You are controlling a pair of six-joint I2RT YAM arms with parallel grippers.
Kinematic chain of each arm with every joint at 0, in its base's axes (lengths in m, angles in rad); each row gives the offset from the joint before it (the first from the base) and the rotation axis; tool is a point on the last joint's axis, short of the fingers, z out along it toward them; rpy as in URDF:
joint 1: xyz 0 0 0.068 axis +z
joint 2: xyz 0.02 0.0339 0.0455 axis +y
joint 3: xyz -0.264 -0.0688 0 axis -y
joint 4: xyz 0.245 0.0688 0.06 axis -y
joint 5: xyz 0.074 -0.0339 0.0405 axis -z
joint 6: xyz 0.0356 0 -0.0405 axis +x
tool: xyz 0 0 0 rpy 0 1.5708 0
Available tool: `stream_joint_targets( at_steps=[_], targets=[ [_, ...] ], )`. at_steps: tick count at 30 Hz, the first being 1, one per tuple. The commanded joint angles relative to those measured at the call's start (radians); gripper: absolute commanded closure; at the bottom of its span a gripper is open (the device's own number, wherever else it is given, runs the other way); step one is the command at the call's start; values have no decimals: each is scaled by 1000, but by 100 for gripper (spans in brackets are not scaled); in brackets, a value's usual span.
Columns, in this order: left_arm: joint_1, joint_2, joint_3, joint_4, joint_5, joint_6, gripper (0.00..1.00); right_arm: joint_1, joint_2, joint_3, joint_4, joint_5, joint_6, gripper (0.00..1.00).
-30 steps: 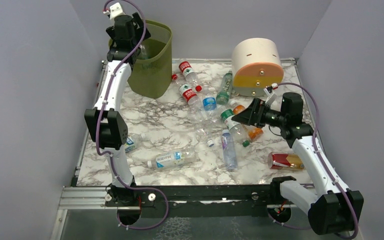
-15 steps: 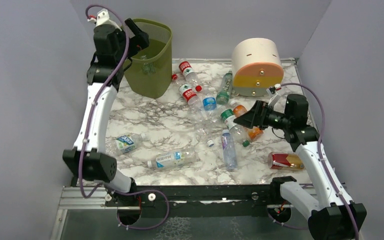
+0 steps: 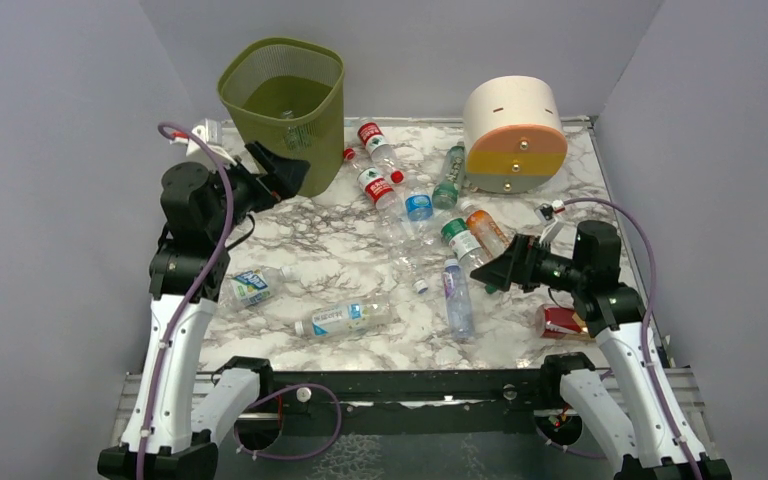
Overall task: Put the plastic bottles in the bin
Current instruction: Pick up the plastic bottle at the center of the board.
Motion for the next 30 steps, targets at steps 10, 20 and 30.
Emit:
stream_joint_targets(
  at_steps=[10,20,30],
  targets=[
    [-5,-120,-264,-12,237,-25,1,2,228,-37,267,-38,153,1],
    [-6,-69,-366,-59,259,51,1,13,612,191,335,-18,173,0],
    [-7,36,-382,-67,228,65,1,42,692,250,295,10,196,0]
  ],
)
